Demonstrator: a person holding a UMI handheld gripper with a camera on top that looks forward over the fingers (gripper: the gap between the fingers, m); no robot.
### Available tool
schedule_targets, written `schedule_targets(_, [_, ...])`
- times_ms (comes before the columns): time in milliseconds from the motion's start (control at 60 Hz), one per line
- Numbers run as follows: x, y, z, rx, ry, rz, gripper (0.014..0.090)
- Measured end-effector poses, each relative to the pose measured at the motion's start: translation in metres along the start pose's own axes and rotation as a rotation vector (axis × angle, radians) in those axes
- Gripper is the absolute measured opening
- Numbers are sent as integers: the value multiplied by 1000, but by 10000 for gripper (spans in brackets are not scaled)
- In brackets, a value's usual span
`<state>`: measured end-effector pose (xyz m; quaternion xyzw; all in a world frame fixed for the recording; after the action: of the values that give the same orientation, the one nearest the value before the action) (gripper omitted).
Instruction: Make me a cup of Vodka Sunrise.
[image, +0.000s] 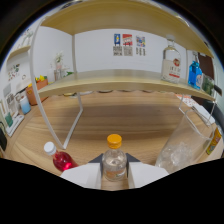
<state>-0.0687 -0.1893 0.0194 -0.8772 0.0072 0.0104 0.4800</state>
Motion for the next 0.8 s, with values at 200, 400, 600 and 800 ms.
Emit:
schedule_targets(200, [-2,9,-7,-23,-23,-54,374])
schedule_targets(400, [-5,-6,-35,-10,-54,-92,832])
schedule_targets(600, [5,-50,-101,93,-81,-90,862])
schedule_targets(800, [57,-46,-153,105,-29,-7,862])
